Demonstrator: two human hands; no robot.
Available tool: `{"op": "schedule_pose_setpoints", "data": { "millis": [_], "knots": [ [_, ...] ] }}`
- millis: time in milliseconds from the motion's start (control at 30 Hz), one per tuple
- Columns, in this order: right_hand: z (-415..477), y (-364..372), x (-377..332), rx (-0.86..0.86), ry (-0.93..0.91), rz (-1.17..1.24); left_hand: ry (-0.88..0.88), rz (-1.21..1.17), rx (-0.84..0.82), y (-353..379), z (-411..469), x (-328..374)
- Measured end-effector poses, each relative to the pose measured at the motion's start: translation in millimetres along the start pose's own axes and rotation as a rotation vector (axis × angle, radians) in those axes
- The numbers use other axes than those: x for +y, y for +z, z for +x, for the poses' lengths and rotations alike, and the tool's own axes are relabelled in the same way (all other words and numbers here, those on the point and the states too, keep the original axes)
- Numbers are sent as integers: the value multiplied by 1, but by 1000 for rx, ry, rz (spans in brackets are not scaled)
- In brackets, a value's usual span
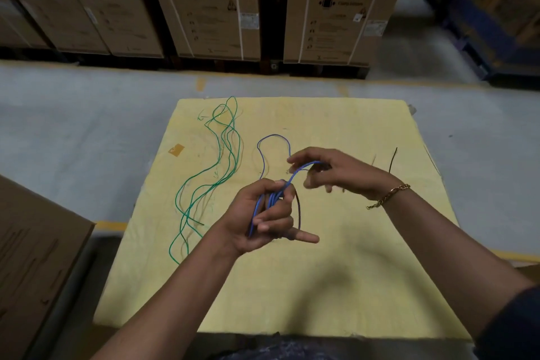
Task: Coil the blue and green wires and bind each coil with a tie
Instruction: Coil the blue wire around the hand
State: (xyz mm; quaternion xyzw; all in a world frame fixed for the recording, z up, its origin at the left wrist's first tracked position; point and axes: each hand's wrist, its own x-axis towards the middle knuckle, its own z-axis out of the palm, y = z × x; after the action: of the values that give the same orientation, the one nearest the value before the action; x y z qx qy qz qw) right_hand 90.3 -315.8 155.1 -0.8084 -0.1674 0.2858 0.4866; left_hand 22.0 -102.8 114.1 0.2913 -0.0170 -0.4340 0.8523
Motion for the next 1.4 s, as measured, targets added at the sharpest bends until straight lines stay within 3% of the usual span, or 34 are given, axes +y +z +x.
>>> {"op": "schedule_pose_setpoints", "data": {
  "millis": [100, 233, 333, 433, 633, 800, 967, 1100, 1233, 1333, 1400],
  "knots": [
    [4, 11, 2, -121, -9, 73, 31, -119, -87, 4, -2, 2],
    [6, 20, 10, -191, 47, 272, 127, -83, -33, 10, -6, 8],
    [3, 23, 10, -207, 63, 315, 165, -193, -31, 12, -7, 10],
    [3, 28, 8, -149, 62, 241, 190, -243, -29, 13, -6, 10],
    [2, 33, 3, -94, 95, 215, 163, 1, 28, 3, 1, 4],
    [6, 13, 17, 18, 50, 173, 125, -107, 67, -3, -2, 12],
    [1, -25, 37, 132, -60, 339, 81, -180, 1, -6, -13, 16],
    [9, -12, 47, 297, -35, 125, 20, -267, -160, 13, -13, 11],
    [19, 41, 57, 242, 36, -30, 113, -227, -248, 36, -8, 20],
    [13, 74, 82, 104, 125, -232, 258, -153, -141, 43, -8, 40],
    [6, 86, 96, 24, 194, -323, 355, -44, 56, 40, -4, 50]
  ]
}}
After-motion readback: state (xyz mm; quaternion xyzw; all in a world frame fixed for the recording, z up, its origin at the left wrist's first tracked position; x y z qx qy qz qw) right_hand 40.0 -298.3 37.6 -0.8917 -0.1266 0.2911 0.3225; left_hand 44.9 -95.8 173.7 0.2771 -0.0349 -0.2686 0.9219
